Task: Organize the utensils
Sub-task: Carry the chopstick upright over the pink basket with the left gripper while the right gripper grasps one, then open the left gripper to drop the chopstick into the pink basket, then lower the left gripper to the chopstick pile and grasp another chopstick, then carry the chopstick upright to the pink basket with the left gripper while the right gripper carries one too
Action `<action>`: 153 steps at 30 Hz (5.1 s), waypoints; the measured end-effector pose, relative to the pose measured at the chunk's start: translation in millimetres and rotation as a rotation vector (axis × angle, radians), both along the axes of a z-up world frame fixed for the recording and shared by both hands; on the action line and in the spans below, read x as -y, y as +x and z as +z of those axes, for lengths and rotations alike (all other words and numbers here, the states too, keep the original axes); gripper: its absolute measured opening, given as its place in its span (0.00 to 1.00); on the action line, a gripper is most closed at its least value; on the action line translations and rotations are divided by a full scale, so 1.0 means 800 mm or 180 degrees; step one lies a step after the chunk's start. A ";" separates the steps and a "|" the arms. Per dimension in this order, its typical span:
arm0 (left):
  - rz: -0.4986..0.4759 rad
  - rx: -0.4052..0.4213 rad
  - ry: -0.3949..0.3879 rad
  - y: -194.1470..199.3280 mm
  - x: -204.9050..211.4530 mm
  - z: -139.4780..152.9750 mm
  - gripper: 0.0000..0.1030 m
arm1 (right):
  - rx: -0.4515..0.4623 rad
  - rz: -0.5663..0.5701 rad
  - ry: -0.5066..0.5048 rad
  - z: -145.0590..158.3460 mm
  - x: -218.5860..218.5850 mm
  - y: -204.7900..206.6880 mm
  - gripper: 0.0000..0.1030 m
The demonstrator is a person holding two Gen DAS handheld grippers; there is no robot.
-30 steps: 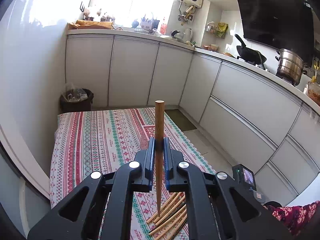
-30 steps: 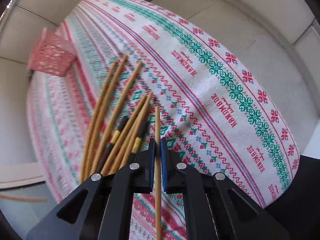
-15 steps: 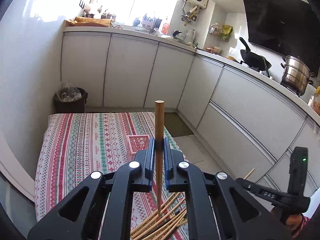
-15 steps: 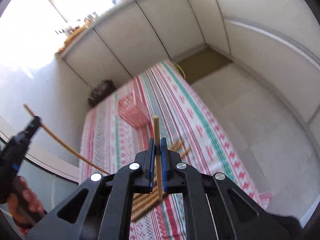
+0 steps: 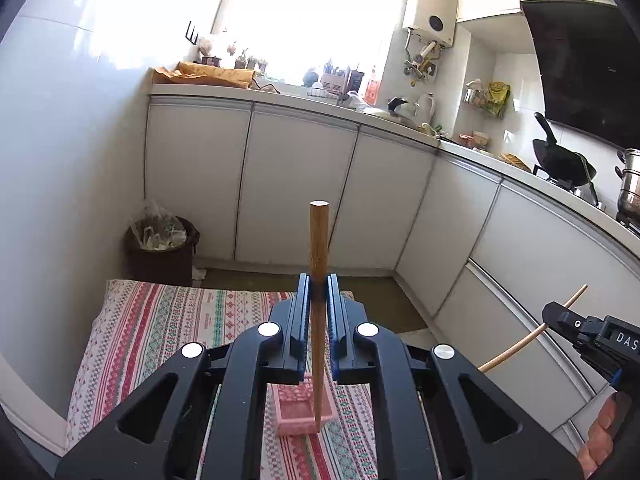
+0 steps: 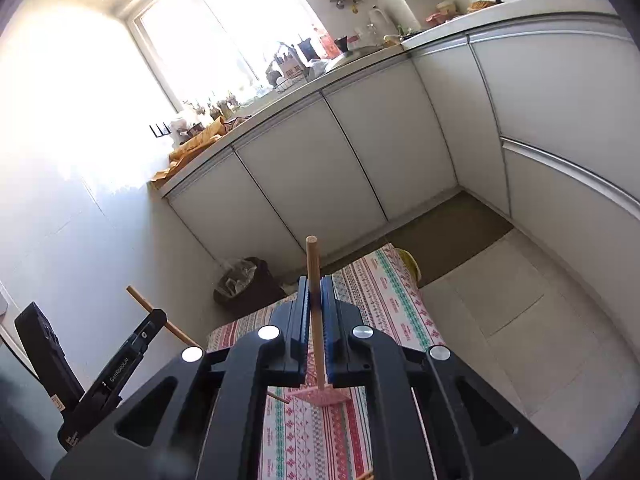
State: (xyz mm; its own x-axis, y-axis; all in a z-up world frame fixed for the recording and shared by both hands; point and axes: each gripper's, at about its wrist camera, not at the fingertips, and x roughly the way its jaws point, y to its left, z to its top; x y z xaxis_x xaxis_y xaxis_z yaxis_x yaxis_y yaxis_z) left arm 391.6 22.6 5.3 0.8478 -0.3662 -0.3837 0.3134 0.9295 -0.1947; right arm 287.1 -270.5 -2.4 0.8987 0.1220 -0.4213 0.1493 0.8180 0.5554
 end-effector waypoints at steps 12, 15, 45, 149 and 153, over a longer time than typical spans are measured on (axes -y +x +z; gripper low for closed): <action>0.0312 0.0061 -0.0243 0.018 -0.036 -0.049 0.57 | -0.0009 0.0139 -0.0134 -0.041 -0.028 0.057 0.06; 0.0455 0.0056 -0.0375 -0.009 -0.062 -0.034 0.57 | 0.0000 0.0167 -0.0179 -0.042 -0.041 0.062 0.06; 0.0356 -0.0240 -0.0095 -0.059 -0.054 -0.045 0.87 | -0.0205 -0.0195 -0.0908 -0.071 -0.065 0.012 0.75; -0.0376 -0.0849 0.0302 -0.128 -0.047 -0.047 0.05 | -0.0482 0.0555 -0.0264 -0.062 -0.082 -0.149 0.05; -0.0434 -0.0781 0.0285 -0.139 -0.038 -0.040 0.05 | -0.1176 0.0638 0.0249 -0.128 -0.041 -0.108 0.19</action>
